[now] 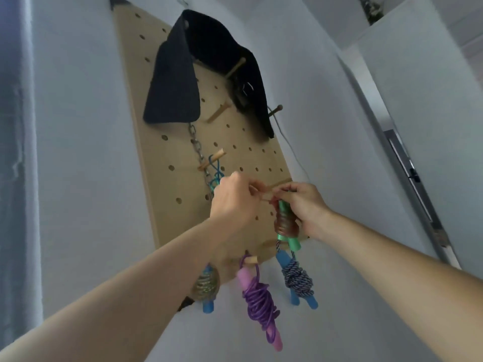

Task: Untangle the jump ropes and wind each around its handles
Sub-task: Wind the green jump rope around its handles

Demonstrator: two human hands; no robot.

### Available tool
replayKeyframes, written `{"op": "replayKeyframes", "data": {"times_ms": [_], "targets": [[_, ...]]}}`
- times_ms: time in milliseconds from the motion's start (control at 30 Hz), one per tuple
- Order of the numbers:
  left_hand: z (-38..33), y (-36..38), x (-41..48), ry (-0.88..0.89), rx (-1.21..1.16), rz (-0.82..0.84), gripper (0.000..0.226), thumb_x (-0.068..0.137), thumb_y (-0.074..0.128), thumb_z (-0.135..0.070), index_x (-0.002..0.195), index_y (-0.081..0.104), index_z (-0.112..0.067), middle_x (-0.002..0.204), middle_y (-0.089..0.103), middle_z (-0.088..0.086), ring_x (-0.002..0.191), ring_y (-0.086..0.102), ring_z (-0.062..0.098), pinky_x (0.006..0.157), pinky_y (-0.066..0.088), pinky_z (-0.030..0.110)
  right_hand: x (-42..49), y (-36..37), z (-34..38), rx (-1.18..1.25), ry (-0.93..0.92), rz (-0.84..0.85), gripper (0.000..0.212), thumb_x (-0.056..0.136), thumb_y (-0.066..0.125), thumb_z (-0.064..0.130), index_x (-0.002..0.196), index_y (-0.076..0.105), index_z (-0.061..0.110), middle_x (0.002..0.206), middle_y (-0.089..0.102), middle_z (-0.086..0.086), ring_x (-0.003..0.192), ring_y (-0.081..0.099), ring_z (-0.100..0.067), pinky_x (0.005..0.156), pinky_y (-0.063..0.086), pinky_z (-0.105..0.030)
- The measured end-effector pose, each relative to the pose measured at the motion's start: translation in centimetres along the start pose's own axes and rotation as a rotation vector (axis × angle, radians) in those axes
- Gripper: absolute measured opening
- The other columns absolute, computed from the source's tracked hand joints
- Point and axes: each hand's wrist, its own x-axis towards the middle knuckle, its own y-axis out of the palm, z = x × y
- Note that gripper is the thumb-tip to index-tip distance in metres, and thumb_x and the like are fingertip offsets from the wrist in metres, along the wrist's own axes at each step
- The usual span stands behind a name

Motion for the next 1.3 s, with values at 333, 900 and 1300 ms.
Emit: {"op": "replayKeyframes", "data": {"times_ms": [333, 900, 1300], "targets": [[2.4, 2.3, 7.7, 0.043, 0.2, 0.081, 0.009, 0.085, 0.077, -0.02, 0.089, 0.078, -0.028, 0.084, 0.072, -0.005, 0.082, 0.069, 0.017, 0.073, 0.06, 0.035, 6.1, 2.1, -1.5, 0.068, 0.082, -0.108, 0.005, 0.093, 0.065, 0.01, 0.097, 0.066, 0.007, 0.092, 0.072, -0.014, 0.074, 0.067, -0.019, 0.059, 0.051, -0.028], [4.3, 1.7, 9.5, 0.291, 0.628, 0.242, 0.018, 0.088, 0.074, -0.025, 0.104, 0.073, -0.03, 0.096, 0.071, -0.003, 0.089, 0.068, 0.019, 0.079, 0.059, 0.037, 7.8, 2.7, -4.8, -0.447, -0.259, 0.075, 0.028, 0.083, 0.077, 0.01, 0.103, 0.064, 0.024, 0.097, 0.068, 0.005, 0.09, 0.064, -0.009, 0.066, 0.045, -0.013], [4.7, -2.3, 7.7, 0.397, 0.372, 0.352, 0.039, 0.09, 0.062, -0.001, 0.122, 0.067, -0.023, 0.104, 0.074, -0.005, 0.095, 0.067, 0.005, 0.1, 0.051, 0.028, 7.2, 1.4, -2.0, -0.749, -0.414, 0.129, 0.024, 0.092, 0.068, 0.017, 0.115, 0.068, 0.023, 0.1, 0.065, 0.003, 0.095, 0.061, -0.014, 0.086, 0.049, -0.028]]}}
